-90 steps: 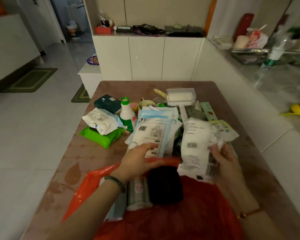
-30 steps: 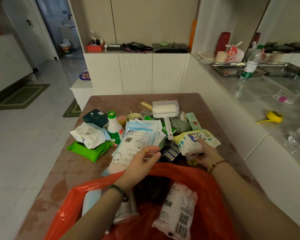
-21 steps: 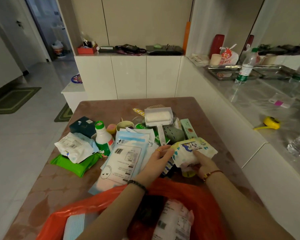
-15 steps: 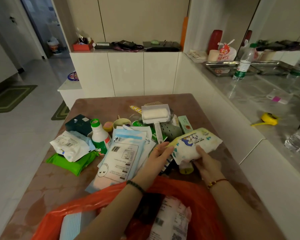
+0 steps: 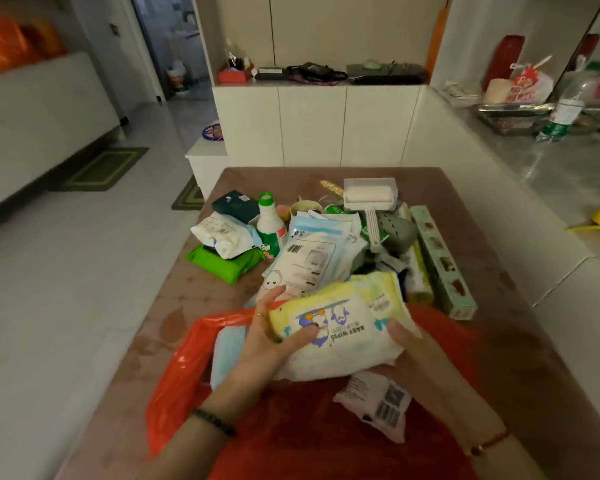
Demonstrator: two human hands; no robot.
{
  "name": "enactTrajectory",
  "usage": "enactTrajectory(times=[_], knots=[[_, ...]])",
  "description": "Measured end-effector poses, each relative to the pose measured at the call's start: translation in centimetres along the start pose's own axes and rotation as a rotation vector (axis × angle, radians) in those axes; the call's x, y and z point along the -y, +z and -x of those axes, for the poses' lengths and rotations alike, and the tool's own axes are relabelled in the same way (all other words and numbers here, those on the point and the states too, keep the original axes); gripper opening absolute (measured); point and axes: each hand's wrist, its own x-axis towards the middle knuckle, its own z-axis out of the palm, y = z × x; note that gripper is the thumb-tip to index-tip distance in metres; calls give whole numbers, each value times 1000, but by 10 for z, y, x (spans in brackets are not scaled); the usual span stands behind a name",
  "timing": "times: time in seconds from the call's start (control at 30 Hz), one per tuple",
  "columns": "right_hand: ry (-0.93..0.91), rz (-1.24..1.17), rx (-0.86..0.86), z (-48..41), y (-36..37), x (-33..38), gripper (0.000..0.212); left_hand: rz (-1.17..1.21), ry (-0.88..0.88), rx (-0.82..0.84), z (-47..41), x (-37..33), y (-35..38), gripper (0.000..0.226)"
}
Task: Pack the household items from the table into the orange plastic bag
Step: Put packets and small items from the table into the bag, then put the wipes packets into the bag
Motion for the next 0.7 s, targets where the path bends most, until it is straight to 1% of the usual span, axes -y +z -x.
enactTrajectory(times=[0.07, 0.13, 0.2, 0.23, 0.3, 0.33, 0.37, 0.4, 0.43, 0.47, 0.5, 0.53, 0.57, 0.6, 0.7], knots=[[114, 121, -46, -1, 5, -20, 43, -149, 14, 24, 24, 8, -28, 84], [196, 228, -43, -1, 14, -45, 36, -244, -6, 82, 46, 17, -48, 82], [269, 221, -30, 0, 21, -67, 34, -335, -78, 138, 68, 21, -64, 81], [286, 206, -37, 1, 22, -75, 34, -420, -101, 153, 77, 22, -72, 83], [302, 179, -69, 0, 19, -84, 32, -785, -73, 218, 93, 26, -92, 94], [309, 185, -92, -1, 15, -86, 29, -984, -44, 268, 99, 26, -101, 98], [314, 192, -108, 0, 10, -89, 25, -1133, -19, 341, 106, 26, -109, 98], [322, 193, -115, 1, 5, -91, 20, -1263, 36, 414, 112, 29, -117, 95], [333, 190, -118, 2, 1, -93, 17, -1419, 131, 463, 117, 31, -122, 85], [352, 192, -121, 3, -2, -95, 14, -1590, 239, 477, 118, 32, -127, 66], [375, 198, -118, 4, -4, -97, 15, -1736, 292, 491, 118, 29, -128, 48], [400, 209, -102, 5, -3, -98, 18, -1822, 241, 506, 120, 25, -127, 38], [426, 224, -78, 6, -1, -100, 22, -1814, 163, 535, 119, 24, -126, 36], [449, 250, -48, 6, 3, -101, 23, -1812, 135, 593, 119, 25, -127, 37], [486, 302, 35, 9, 17, -107, 17, -1760, 140, 625, 116, 26, -130, 37]])
